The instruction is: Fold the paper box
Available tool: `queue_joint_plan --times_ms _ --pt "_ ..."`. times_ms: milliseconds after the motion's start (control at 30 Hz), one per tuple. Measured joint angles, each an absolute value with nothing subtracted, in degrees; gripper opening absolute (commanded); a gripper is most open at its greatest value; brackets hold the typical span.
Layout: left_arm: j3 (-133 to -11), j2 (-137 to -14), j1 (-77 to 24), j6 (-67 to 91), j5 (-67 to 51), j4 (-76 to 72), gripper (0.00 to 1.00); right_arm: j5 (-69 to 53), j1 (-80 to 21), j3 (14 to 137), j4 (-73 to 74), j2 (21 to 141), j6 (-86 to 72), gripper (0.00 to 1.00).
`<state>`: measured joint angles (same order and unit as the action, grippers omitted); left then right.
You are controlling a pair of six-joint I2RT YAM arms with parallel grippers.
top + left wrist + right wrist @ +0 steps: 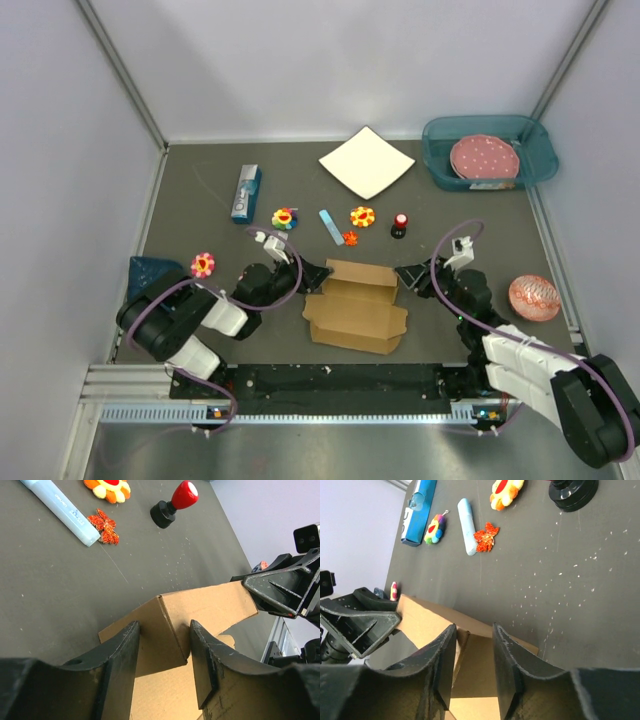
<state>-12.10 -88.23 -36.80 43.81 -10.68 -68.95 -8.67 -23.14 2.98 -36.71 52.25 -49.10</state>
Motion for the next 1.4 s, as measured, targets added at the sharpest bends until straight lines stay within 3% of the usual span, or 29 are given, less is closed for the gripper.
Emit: queue_joint_plan --times_ms 167,367,533,600,633,733,833,1133,1400 --pt "-11.9 -89.3 -36.8 44.0 -10.4 -70.6 0.45 -7.7 -23.2 3.0 -34.9 52.2 -49.6 0.59" --pt "-11.9 -89.3 -36.8 43.4 -9.5 -70.7 0.44 -6.8 -23.4 3.0 -29.3 48.4 -49.8 0.66" --pt "-11.9 -88.7 -36.8 43.0 -9.1 -70.1 0.45 -4.8 -23.5 3.1 -18.5 36.7 -49.4 0.67" --pt "-11.9 -88.3 -36.8 42.9 -9.0 -69.6 0.45 -3.9 -23.5 4.1 -14.5 33.1 -48.9 0.60" --pt "-11.9 -88.1 -36.8 42.8 -9.0 -69.3 0.45 -3.6 -23.5 5.3 -12.1 31.4 -48.4 0.41" --pt "-11.9 -87.7 -36.8 42.7 -9.0 -68.8 0.45 -4.8 -23.5 8.4 -10.8 30.0 -47.4 0.13" --pt "-11.9 -87.5 -36.8 42.7 -9.0 -68.4 0.45 -8.9 -23.5 10.8 -13.9 31.8 -47.6 0.00" --pt "-11.9 -86.7 -36.8 42.5 -8.9 -67.4 0.45 -19.9 -27.2 15.9 -20.5 49.4 -46.1 0.00" --pt "-11.9 -86.5 -36.8 42.2 -8.9 -66.5 0.46 -21.1 -27.2 9.2 -28.9 56.2 -47.2 0.00"
